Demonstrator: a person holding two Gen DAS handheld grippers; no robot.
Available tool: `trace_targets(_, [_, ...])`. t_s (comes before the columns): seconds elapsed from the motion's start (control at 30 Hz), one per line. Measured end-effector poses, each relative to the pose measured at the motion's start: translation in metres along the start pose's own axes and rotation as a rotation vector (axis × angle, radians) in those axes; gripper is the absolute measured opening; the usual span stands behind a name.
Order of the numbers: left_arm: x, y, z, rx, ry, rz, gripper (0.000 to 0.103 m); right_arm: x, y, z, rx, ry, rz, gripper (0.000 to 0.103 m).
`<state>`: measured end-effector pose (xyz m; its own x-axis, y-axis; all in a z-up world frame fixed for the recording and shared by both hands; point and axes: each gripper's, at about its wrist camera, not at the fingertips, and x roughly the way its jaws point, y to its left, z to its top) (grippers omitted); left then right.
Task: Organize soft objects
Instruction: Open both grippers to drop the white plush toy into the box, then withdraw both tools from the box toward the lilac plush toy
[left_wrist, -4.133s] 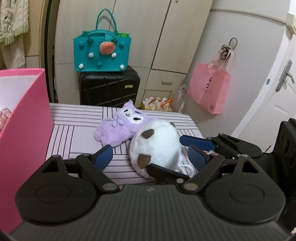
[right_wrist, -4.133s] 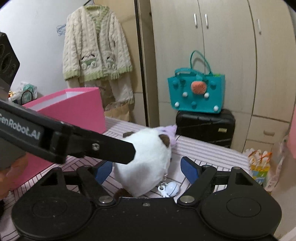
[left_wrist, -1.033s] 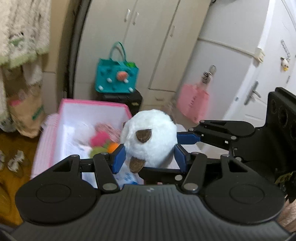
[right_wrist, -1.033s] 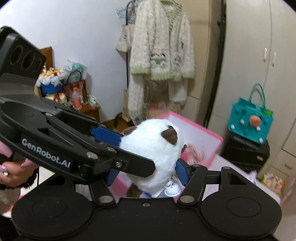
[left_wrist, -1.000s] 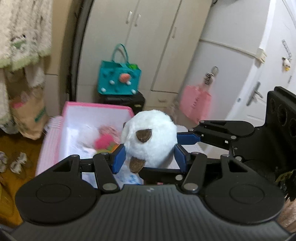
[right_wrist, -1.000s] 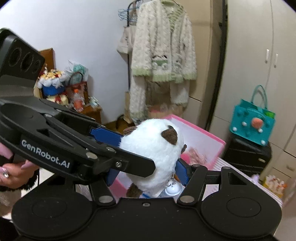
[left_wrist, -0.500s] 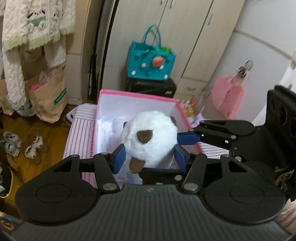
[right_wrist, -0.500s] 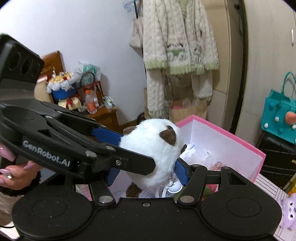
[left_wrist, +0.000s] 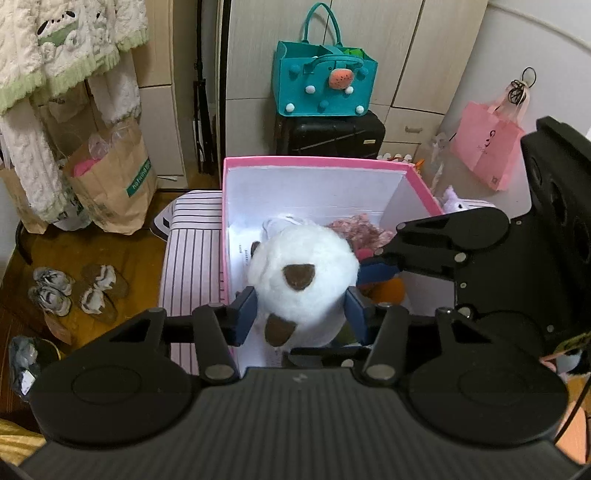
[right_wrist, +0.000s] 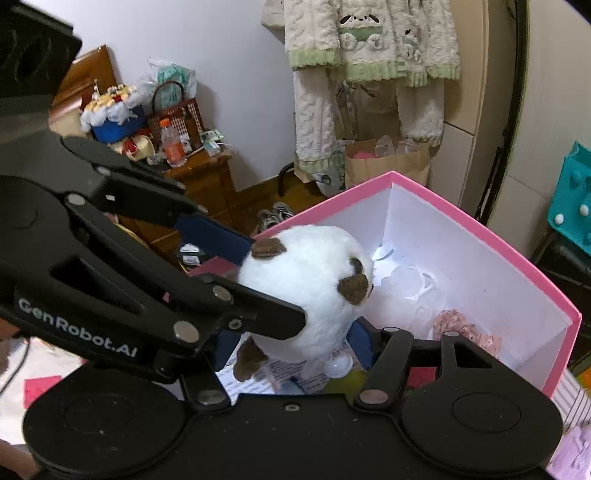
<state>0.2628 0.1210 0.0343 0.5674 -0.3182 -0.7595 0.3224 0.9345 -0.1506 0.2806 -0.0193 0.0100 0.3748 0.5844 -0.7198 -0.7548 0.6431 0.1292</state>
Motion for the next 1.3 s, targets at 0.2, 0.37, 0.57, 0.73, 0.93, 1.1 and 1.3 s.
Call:
trace_targets(0.2, [-0.004,-0.013,-0.006,0.06,-0.059,0.127,0.045,0.004,-0.003,0.004,0.004,0.034,-0.019,0.068])
trace_targets(0.37, [-0.018,-0.022,-0.013,0.09,-0.085,0.149,0.045,-0.006,-0.003,-0.003,0.001,0.021,-0.059,0.068])
trace_targets(0.57, [-0.039,-0.031,-0.02,0.103,-0.092,0.151,0.045,-0.034,0.007,-0.016,-0.019,-0.001,-0.071,0.068])
trace_targets(0.73, [-0.06,-0.044,-0.025,0.117,-0.082,0.117,0.046,-0.069,0.018,-0.028,-0.018,-0.029,-0.063,0.068])
trace_targets(0.93, [-0.078,-0.058,-0.025,0.115,-0.036,0.093,0.048,-0.103,0.032,-0.035,-0.003,-0.036,-0.057,0.068])
trace_targets(1.1, [-0.104,-0.077,-0.035,0.191,-0.039,0.13,0.05,-0.132,0.039,-0.045,0.017,-0.038,-0.06,0.068])
trace_targets(1.3, [-0.138,-0.105,-0.06,0.304,-0.091,0.152,0.055,-0.173,0.049,-0.064,0.034,-0.084,-0.086,0.068])
